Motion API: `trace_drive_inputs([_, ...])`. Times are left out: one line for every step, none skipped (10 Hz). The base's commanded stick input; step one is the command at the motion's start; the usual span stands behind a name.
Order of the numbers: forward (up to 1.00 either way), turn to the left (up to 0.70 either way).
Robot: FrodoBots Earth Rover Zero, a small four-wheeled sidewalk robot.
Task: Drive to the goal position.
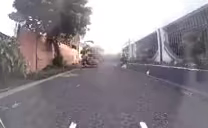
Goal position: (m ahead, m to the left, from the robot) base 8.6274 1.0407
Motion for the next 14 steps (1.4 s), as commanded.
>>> trace_drive_inputs([0.7, 0.02])
trace_drive_inputs([0.7, 0.13])
trace_drive_inputs([0.7, 0.22])
trace_drive_inputs([0.7, 0.05])
trace_drive_inputs([0.7, 0.0])
trace_drive_inputs([0.7, 0.0])
trace_drive_inputs([0.7, 0.0])
trace_drive_inputs([0.7, 0.0])
trace_drive_inputs([0.7, 0.0])
trace_drive_inputs([0.7, 0.0])
trace_drive_inputs([0.7, 0.0])
trace_drive_inputs([0.7, 0.0])
trace_drive_inputs([0.7, 0.0])
trace_drive_inputs([0.7, 0.0])
